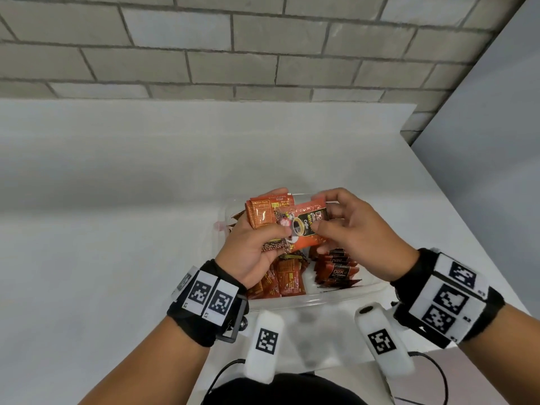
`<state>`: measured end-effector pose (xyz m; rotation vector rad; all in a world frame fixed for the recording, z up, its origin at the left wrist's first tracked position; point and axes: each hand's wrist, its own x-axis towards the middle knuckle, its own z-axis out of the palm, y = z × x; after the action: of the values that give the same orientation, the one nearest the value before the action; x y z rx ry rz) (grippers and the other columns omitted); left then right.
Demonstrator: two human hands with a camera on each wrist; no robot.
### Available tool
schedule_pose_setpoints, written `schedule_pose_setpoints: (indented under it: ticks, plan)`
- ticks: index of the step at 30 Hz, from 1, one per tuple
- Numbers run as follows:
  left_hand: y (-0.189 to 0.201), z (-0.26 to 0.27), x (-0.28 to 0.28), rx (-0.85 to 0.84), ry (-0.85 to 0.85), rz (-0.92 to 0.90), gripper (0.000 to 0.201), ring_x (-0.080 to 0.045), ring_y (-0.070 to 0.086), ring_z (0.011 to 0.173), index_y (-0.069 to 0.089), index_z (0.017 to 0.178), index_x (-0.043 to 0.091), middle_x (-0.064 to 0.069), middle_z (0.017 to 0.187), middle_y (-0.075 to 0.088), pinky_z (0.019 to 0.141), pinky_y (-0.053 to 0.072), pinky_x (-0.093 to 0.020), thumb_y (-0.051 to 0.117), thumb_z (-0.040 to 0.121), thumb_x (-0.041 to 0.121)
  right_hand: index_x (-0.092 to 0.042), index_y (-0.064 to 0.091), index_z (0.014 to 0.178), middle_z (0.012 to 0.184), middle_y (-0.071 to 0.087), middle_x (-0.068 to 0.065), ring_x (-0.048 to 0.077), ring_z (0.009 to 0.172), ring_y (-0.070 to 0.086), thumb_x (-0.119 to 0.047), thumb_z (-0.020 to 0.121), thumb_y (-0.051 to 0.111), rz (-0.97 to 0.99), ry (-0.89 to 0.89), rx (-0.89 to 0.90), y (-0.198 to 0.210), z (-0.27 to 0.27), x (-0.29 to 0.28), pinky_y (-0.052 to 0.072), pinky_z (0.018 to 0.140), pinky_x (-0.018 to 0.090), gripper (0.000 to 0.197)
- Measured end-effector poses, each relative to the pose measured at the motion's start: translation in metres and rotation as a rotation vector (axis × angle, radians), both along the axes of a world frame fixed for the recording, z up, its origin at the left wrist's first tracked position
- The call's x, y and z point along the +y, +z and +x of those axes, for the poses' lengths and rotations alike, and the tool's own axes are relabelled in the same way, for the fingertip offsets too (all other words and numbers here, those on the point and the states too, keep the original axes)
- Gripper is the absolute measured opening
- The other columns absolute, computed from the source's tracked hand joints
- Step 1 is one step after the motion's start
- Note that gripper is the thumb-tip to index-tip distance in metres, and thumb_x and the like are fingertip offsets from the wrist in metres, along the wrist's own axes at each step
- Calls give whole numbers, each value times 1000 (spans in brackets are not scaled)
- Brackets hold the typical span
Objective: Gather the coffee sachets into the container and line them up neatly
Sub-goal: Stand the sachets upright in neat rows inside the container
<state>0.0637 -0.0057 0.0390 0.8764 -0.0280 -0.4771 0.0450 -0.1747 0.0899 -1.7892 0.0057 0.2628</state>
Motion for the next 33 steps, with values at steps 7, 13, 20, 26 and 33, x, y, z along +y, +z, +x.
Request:
schedule_pose_setpoints:
  ticks: [7, 13, 20, 26, 33]
  plan:
    - [-8, 2, 15, 58, 51, -50, 49, -20, 67, 77, 64, 112, 20, -6, 87, 70, 75, 58, -37, 73, 64, 16, -22, 61, 101, 90, 70, -3, 17, 85, 68, -9, 92, 57, -466, 162, -136, -4, -3, -56, 51, 69, 25, 17]
    - [-12, 1, 17, 83, 61, 22, 27, -21, 67, 76, 72, 98, 19, -9, 87, 69, 75, 57, -39, 63, 73, 15, -26, 61, 100, 96, 65, -12, 6, 89, 61, -11, 96, 53, -710, 529, -33, -28, -12, -75, 48, 78, 22, 18]
    - [-13, -1, 14, 104, 43, 86, 38, -21, 67, 78, 66, 111, 19, -9, 91, 69, 69, 58, -35, 65, 73, 16, -22, 66, 108, 91, 54, -23, -6, 79, 56, -7, 94, 53, -823, 585, -77, -40, -7, -66, 43, 74, 11, 24]
    - [-15, -1, 16, 119, 46, 95, 37, -22, 67, 80, 65, 111, 19, -9, 92, 68, 67, 57, -35, 65, 74, 17, -22, 67, 112, 102, 55, -8, 7, 87, 54, -17, 92, 58, -993, 525, -171, -48, -11, -59, 44, 79, 21, 23]
    - [-16, -1, 17, 111, 44, 86, 36, -21, 66, 78, 67, 110, 21, -9, 91, 68, 68, 58, -35, 65, 74, 16, -17, 59, 91, 93, 55, -8, 13, 79, 54, -13, 85, 60, -1129, 515, -138, -47, -14, -57, 46, 69, 26, 7]
